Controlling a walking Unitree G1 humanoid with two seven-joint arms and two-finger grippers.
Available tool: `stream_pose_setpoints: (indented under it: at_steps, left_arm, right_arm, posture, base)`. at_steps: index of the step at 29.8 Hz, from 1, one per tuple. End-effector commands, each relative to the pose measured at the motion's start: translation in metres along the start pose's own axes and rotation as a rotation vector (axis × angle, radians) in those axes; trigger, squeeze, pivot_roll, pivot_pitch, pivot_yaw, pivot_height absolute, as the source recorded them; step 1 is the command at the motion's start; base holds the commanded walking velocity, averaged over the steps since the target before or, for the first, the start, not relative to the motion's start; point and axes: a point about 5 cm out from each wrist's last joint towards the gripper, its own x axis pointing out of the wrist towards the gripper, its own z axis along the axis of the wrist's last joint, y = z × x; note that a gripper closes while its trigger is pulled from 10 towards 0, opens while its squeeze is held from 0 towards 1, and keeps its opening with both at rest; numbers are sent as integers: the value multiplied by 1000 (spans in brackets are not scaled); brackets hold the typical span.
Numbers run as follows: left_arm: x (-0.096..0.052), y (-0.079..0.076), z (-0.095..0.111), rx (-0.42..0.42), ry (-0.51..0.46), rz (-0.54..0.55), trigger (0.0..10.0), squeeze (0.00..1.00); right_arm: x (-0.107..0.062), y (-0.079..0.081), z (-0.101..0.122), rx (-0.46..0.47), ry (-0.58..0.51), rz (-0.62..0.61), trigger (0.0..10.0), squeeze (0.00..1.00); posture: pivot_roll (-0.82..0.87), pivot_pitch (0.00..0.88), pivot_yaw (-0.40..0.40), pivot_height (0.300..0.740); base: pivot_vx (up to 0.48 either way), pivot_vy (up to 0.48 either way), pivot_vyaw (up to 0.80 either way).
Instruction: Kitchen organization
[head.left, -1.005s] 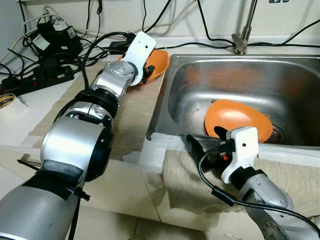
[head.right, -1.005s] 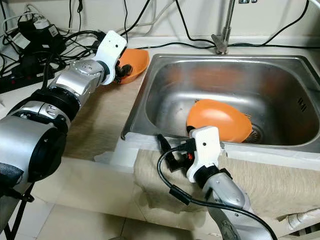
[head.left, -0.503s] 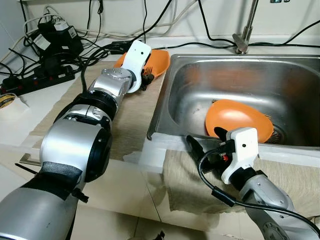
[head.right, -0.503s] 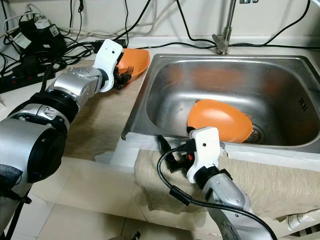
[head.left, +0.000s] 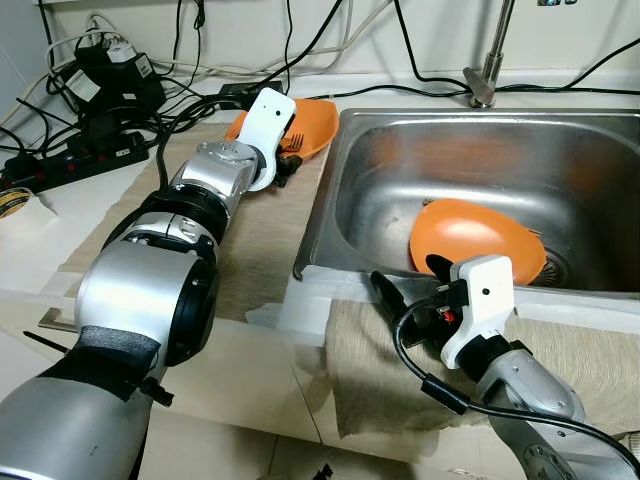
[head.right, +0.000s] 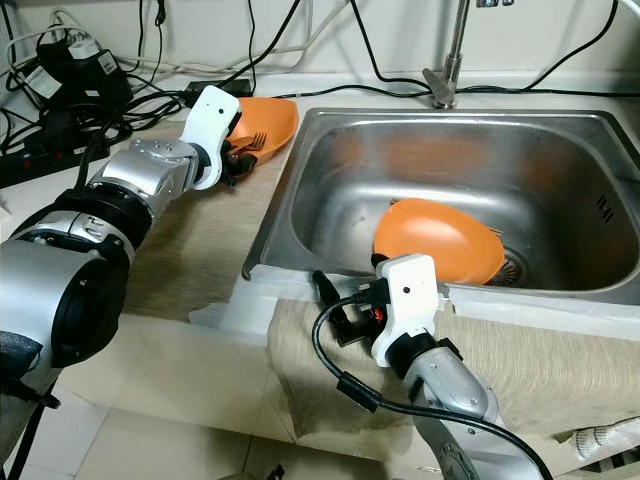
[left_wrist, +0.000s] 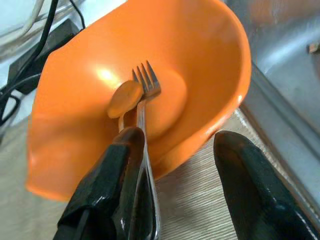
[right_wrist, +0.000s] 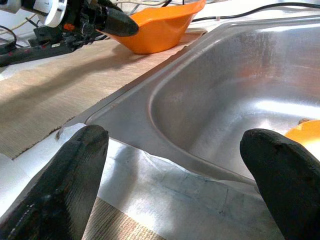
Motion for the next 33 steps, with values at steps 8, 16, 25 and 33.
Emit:
stream_pose_setpoints:
  at_steps: [8,16,25,33]
  left_arm:
    - [1,-2,0,218,13,-10,10000,0]
    - [3,-14,8,376,-24,-54,10000,0]
    - [5,-16,-5,445,27,-65,3255,0]
    - [4,-12,-11,393,57,-63,0,0]
  right_arm:
    - [0,3,4,-6,-13,5,10000,0]
    - [0,4,3,-1,-13,2,10000,0]
    - [1,5,3,-2,-12,8,10000,0]
    - [0,4,3,-2,-8,6,10000,0]
  posture:
    - [-134,0,157,736]
    - [-129,0,159,736]
    - [-126,0,156,736]
    - [-128,0,155,736]
  base:
    - [0,0,0]
    - [0,0,0]
    - [0,0,0]
    - [0,0,0]
